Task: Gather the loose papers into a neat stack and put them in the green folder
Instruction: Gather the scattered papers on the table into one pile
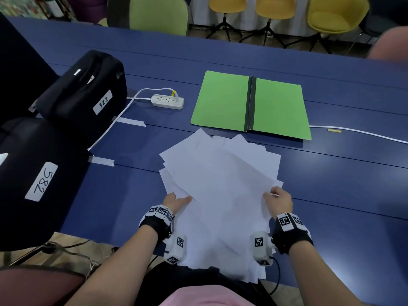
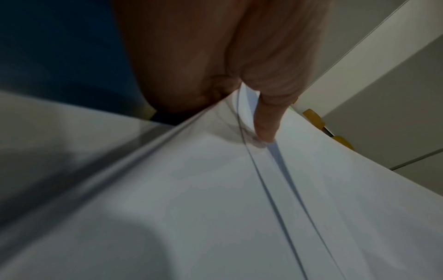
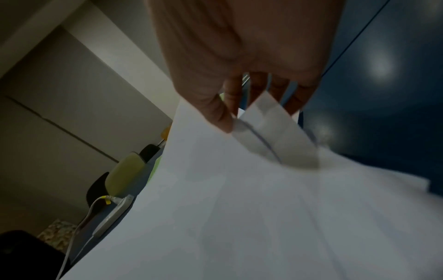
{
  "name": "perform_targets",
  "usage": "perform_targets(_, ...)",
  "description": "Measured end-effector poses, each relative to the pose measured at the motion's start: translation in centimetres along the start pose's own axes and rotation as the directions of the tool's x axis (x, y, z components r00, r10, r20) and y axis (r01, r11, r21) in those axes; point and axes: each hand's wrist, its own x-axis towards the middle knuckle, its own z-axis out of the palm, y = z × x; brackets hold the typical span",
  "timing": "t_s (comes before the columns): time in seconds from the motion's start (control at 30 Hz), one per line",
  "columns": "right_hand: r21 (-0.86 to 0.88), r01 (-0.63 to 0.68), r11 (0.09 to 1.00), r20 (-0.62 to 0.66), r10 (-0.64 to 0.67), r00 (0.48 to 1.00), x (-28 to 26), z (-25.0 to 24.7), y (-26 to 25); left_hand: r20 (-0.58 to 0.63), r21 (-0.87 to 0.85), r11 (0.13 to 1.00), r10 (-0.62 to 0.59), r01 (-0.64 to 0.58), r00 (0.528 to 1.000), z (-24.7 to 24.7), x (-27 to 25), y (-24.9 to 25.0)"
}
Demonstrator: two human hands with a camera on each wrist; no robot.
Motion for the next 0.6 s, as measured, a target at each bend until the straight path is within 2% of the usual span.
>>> perform_targets(0.07, -0.085, 0.0, 0.996, 0.066, 0.005, 0.998, -0.2, -0.1, 0.6, -0.005, -0.052, 0.998, 0.024, -0.024, 1.0, 0.1, 0.0, -0.1)
perform_targets(0.13, -0.13, -0.005, 0.991, 0.04, 0.01, 0.999, -0.4, -0.4, 1.2, 0.008, -0.095, 0.995, 0.033, -0.032, 0.999, 0.2, 0.2, -0.1)
perform_targets(0.2, -0.144, 0.008, 0.99, 0.017, -0.005, 1.0, -0.6, -0.7, 1.5, 0.022, -0.064, 0.995, 0.075, -0.073, 0.997, 0.2, 0.2, -0.1)
perform_targets(0.3, -0.086, 0.01, 0.996, 0.172, 0.005, 0.985, -1.3, -1.3, 0.6, -0.011, 0.013, 0.997, 0.079, -0.079, 0.997, 0.2, 0.1, 0.0)
perform_targets(0.37, -0.138, 0.009, 0.99, 0.237, 0.025, 0.971, -1.6, -1.3, 0.4, -0.018, 0.038, 0.995, 0.096, -0.095, 0.995, 0.2, -0.2, 0.2)
perform_targets(0.43, -0.176, 0.011, 0.984, 0.206, 0.026, 0.978, -1.8, -1.1, 0.5, -0.023, 0.009, 0.996, 0.093, -0.093, 0.995, 0.2, -0.2, 0.2)
perform_targets(0.53, -0.144, -0.018, 0.989, 0.094, 0.032, 0.995, -2.0, -0.7, 1.1, -0.05, -0.034, 0.994, 0.102, -0.104, 0.994, 0.3, 0.2, 0.0)
perform_targets(0.6, -0.175, -0.05, 0.983, 0.031, 0.057, 0.998, -1.9, -0.6, 1.7, -0.023, -0.027, 0.995, 0.097, -0.097, 0.995, 0.3, 0.6, -0.1)
